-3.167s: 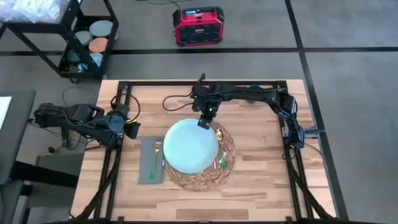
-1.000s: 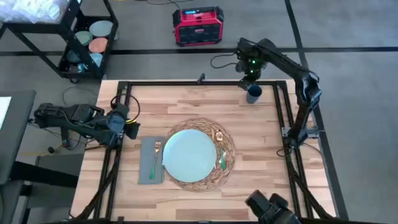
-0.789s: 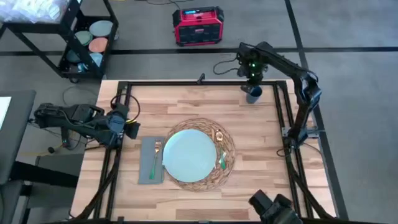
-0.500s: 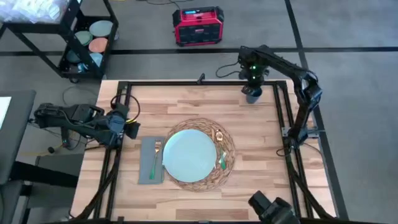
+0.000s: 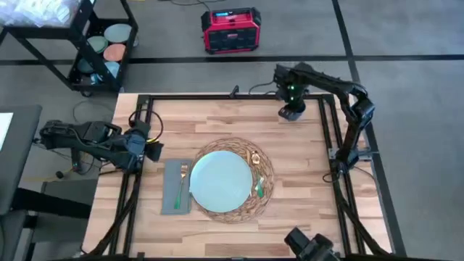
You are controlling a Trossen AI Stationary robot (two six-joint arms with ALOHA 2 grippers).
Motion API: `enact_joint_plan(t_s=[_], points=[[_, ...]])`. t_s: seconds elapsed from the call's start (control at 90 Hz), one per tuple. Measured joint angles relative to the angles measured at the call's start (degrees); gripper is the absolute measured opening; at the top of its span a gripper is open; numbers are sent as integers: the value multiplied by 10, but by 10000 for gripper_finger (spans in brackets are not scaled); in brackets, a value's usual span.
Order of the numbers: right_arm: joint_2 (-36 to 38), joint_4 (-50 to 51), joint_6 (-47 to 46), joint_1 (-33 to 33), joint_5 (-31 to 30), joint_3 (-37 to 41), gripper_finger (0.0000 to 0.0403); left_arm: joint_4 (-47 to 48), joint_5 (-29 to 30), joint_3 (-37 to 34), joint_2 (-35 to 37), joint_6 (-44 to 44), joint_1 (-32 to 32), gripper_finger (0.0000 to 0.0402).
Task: Set table place
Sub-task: Move the blue cup to the top right of the brown table mat on the table
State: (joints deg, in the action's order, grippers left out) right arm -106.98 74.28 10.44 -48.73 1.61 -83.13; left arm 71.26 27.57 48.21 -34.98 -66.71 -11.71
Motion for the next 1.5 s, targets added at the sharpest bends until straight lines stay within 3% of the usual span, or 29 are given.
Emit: enact_joint_plan(t_s=[0.156,0.333,0.733,1.011,1.289,1.5], points=[[0,2,-3,13,-3,7,8,0,0,0,0,4,0,120],[5,1,-25,58,-3,7,2,0,0,0,0,9,0,120],[7,-26,-107,234,23,7,1,-4,0,-29,0,1,0,120],[7,-54,-147,299,45,7,1,-19,-5,-53,0,-15,0,120],[6,-93,-138,304,144,8,55,-22,-11,-53,0,-8,0,120],[6,-89,-144,282,147,8,102,-22,-18,-53,0,-4,0,120]])
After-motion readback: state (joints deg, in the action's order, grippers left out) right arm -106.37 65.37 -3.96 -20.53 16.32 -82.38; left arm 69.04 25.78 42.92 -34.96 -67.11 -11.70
